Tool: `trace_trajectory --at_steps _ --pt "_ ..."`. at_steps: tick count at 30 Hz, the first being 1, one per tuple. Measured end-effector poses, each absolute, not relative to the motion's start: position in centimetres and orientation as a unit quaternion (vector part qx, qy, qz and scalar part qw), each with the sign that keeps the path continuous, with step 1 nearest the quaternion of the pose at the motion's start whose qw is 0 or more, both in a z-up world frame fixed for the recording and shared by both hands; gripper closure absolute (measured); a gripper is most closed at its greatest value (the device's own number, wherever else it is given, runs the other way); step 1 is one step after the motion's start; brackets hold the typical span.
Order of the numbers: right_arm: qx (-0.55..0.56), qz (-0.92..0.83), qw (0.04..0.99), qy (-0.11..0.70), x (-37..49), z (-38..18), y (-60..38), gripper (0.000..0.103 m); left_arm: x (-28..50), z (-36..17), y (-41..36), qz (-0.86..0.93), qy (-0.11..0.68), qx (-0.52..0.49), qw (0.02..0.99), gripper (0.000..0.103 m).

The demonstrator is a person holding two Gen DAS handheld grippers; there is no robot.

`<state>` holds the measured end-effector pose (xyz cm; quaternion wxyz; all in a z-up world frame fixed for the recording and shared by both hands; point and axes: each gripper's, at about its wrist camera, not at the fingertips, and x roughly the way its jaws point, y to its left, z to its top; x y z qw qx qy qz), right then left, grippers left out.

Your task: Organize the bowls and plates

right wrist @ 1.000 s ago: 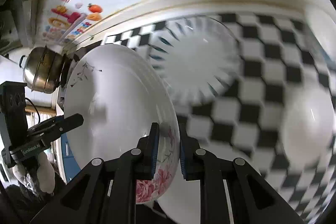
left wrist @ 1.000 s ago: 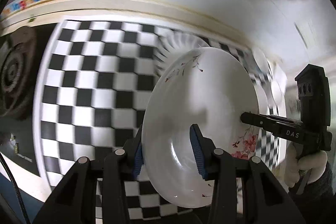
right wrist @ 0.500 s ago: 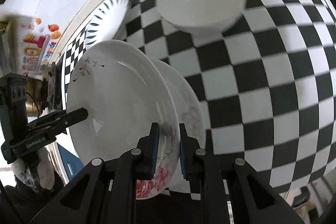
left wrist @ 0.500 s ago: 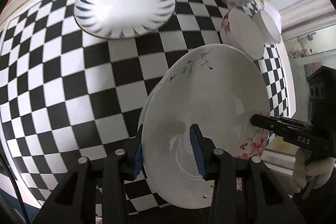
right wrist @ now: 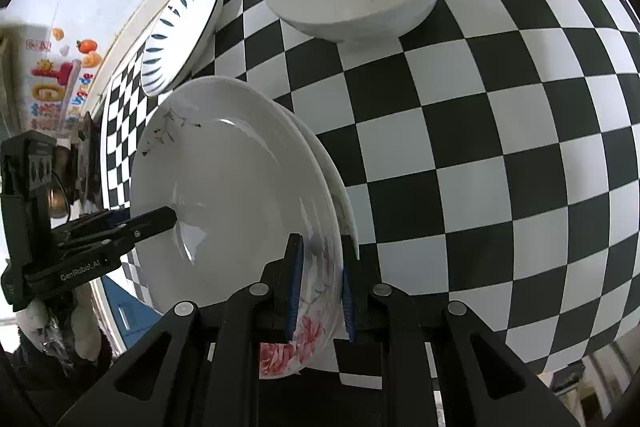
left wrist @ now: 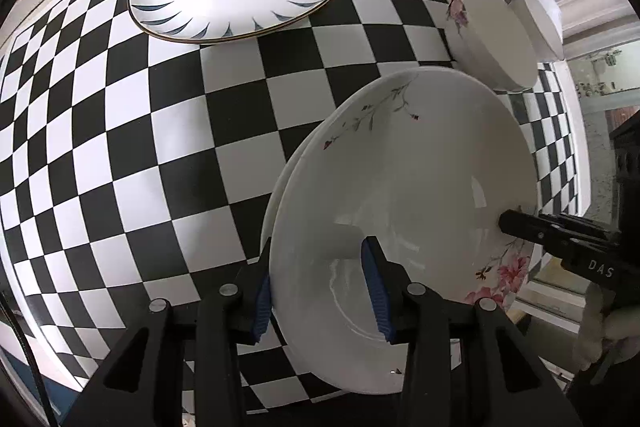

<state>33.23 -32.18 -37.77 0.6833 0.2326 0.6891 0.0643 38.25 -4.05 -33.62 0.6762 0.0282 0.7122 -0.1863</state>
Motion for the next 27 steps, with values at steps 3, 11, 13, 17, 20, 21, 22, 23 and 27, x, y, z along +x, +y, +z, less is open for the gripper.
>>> trace_trajectory --at_steps 3,11,13,17,20,21,22,23,27 --pt "0.222 0.066 0.68 0.696 33.6 -38.0 -31.8 0.084 38.2 -33.5 -4.0 -0.182 0.713 0.03 0.677 0.066" --pt "0.193 0.063 0.677 0.707 34.1 -38.3 -30.6 0.084 38.1 -33.7 -4.3 -0.161 0.71 0.061 0.683 0.066" --pt "0.188 0.061 0.673 0.713 34.2 -38.5 -30.3 0.084 38.0 -34.1 -4.0 -0.156 0.718 0.058 0.676 0.066" --pt "0.163 0.058 0.672 0.72 34.5 -38.5 -29.1 0.079 37.9 -34.6 -3.4 -0.156 0.726 0.042 0.669 0.066" --pt "0.157 0.058 0.668 0.726 34.8 -38.2 -28.7 0.069 37.7 -34.4 -3.4 -0.157 0.726 0.041 0.669 0.066" --pt "0.157 0.058 0.667 0.726 34.8 -38.1 -28.7 0.065 37.7 -34.2 -3.3 -0.158 0.724 0.039 0.67 0.066" --pt "0.16 0.058 0.668 0.724 34.8 -37.8 -28.7 0.064 37.7 -33.9 -3.1 -0.16 0.723 0.034 0.672 0.066" --pt "0.159 0.056 0.671 0.722 34.9 -37.5 -28.7 0.064 37.8 -33.4 -2.7 -0.161 0.719 0.023 0.676 0.066" --pt "0.145 0.029 0.668 0.73 35.2 -36.2 -29.1 0.061 38.9 -31.2 -0.3 -0.147 0.704 -0.015 0.695 0.064"
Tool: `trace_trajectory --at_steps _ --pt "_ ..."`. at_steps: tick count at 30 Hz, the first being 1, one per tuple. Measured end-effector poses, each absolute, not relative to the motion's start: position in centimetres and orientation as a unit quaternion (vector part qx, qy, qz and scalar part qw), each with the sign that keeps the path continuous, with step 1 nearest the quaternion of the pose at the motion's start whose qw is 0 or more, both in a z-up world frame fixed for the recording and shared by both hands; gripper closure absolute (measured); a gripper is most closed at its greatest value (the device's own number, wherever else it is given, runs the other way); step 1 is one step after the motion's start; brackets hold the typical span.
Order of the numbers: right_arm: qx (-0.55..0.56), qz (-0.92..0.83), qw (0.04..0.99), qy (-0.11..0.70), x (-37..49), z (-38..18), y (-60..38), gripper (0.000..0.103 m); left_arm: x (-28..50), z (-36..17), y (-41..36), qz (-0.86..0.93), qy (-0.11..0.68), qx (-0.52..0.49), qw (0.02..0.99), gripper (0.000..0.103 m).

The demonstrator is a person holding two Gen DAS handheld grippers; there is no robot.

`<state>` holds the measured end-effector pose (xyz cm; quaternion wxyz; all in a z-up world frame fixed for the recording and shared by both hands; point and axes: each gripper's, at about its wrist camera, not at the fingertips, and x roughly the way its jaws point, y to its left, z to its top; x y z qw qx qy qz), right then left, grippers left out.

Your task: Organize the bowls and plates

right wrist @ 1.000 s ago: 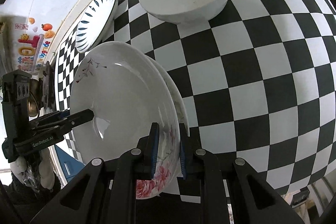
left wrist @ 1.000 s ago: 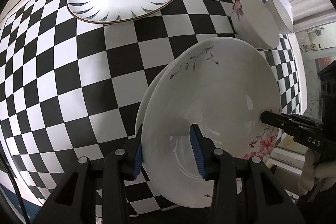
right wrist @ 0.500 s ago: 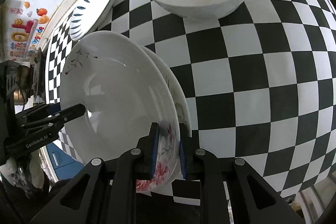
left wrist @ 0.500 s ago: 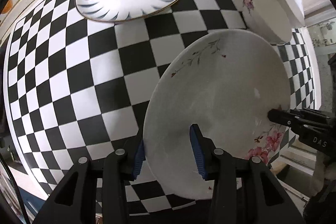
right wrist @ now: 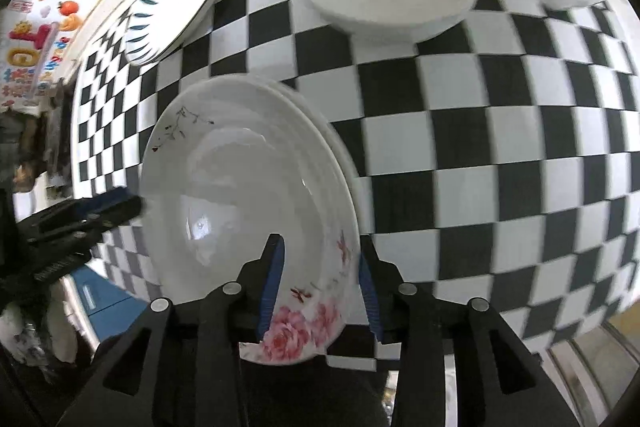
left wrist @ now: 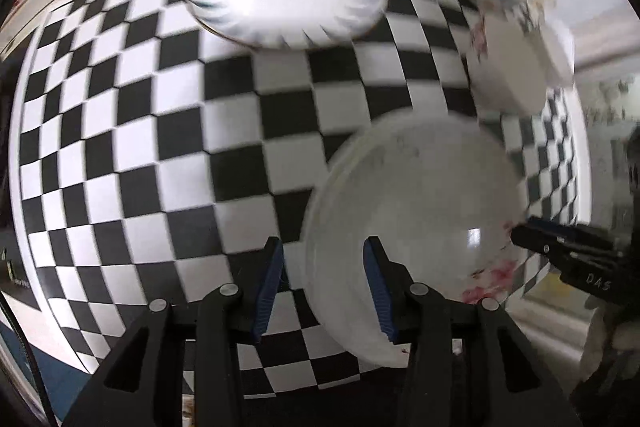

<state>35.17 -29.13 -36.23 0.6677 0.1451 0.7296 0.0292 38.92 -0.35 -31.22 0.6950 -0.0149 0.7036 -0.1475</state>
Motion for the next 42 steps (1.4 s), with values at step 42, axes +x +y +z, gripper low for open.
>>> trace_trajectory --at_steps 42 --pt "0.221 0.093 0.743 0.625 54.7 -34.9 -25.4 0.09 54.2 -27.2 3.7 -0.158 0.628 -0.07 0.759 0.08"
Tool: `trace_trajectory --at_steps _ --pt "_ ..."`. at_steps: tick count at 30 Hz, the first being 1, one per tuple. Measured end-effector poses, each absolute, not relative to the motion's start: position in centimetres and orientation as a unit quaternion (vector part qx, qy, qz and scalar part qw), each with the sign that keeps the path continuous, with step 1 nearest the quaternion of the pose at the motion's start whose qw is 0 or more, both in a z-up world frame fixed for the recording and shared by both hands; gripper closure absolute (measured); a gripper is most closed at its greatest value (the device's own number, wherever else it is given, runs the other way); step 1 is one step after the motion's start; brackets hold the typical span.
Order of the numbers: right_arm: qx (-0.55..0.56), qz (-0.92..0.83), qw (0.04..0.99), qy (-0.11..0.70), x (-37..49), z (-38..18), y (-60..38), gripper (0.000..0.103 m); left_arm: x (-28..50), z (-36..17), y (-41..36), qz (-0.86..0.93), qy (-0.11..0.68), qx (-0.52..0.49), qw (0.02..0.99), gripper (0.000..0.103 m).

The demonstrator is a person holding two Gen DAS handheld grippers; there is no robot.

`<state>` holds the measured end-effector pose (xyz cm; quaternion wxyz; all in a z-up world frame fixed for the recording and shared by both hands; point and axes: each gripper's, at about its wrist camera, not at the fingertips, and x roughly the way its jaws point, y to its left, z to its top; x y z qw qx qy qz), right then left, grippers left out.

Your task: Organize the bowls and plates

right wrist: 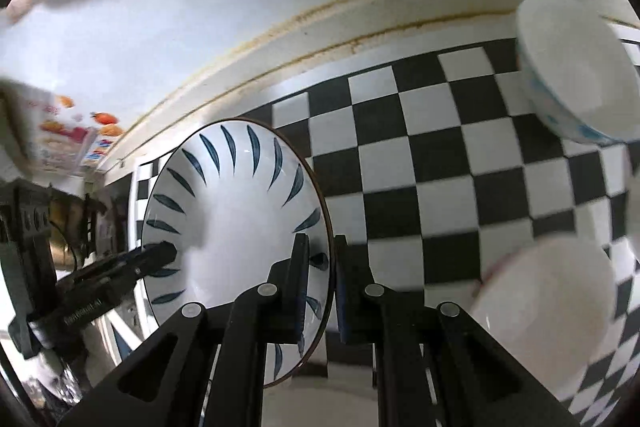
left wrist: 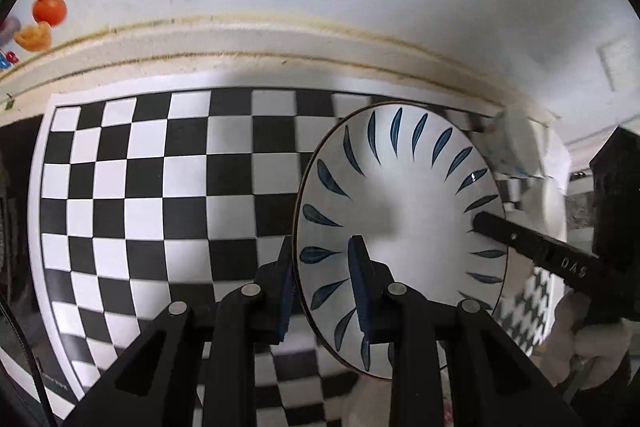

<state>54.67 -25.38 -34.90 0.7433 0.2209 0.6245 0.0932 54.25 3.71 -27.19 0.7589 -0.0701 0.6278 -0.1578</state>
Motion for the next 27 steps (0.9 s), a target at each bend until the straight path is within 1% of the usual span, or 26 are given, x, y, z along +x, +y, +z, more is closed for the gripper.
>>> trace_trajectory --at_steps 5,11,15,20,27 --pt "0.222 0.108 0.758 0.604 49.6 -30.8 -26.3 0.09 50.4 -23.6 2.8 -0.182 0.609 -0.063 0.769 0.08" --pt "0.222 0.106 0.762 0.598 42.7 -28.3 -29.3 0.09 44.9 -22.8 1.1 -0.21 0.616 -0.045 0.758 0.08" --pt "0.229 0.096 0.757 0.605 38.0 -28.7 -30.4 0.09 41.2 -24.0 -0.2 -0.217 0.627 -0.018 0.748 0.08" --pt "0.236 0.091 0.739 0.624 33.6 -30.9 -31.1 0.09 38.9 -27.0 -0.7 -0.212 0.658 -0.019 0.723 0.08" --pt "0.234 0.078 0.722 0.647 31.0 -34.4 -31.6 0.09 37.5 -30.2 -2.1 -0.203 0.682 0.0 0.703 0.08"
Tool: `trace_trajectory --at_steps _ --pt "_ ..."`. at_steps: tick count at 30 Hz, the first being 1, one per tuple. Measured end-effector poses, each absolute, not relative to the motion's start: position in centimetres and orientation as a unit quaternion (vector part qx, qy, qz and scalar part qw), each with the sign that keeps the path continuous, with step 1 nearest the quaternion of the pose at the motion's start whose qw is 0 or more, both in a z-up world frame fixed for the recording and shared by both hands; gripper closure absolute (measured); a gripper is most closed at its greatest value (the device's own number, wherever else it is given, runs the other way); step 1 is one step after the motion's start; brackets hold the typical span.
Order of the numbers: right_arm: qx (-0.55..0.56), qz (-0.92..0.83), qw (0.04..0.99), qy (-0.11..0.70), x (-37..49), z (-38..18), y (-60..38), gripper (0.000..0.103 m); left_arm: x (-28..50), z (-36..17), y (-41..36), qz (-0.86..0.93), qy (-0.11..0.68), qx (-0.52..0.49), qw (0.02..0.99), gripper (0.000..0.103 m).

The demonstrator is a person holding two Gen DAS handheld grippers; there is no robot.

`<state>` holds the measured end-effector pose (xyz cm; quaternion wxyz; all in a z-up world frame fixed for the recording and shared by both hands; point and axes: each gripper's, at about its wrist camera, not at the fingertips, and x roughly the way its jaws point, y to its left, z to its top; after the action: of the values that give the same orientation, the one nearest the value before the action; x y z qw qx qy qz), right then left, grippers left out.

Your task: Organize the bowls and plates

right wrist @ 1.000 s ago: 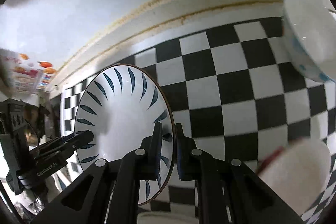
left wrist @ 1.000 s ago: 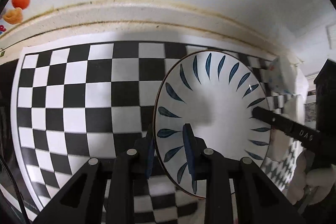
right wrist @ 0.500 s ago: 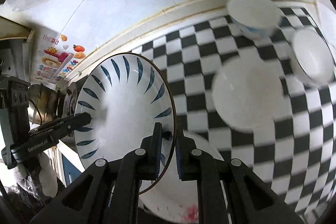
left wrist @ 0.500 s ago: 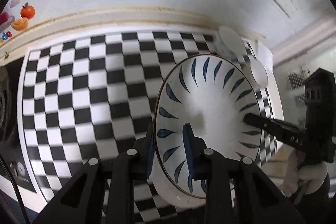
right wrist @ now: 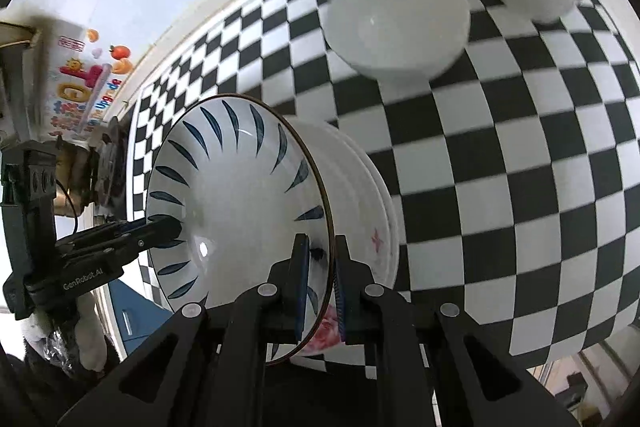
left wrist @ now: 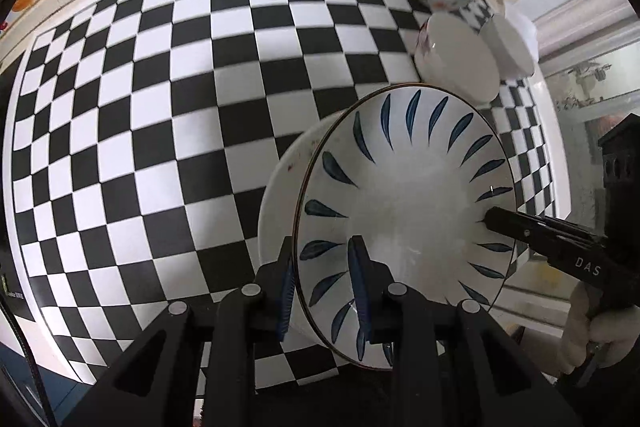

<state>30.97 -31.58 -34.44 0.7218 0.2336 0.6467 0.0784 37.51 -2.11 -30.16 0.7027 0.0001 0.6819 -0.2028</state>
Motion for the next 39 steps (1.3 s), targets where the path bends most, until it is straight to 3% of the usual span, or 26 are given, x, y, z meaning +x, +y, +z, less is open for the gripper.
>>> trace_trajectory --at_steps 39 --pt "0.205 0.066 0.7 0.681 32.2 -38.4 -31.1 0.09 37.9 -35.1 -3.8 -0.162 0.716 0.016 0.679 0.08"
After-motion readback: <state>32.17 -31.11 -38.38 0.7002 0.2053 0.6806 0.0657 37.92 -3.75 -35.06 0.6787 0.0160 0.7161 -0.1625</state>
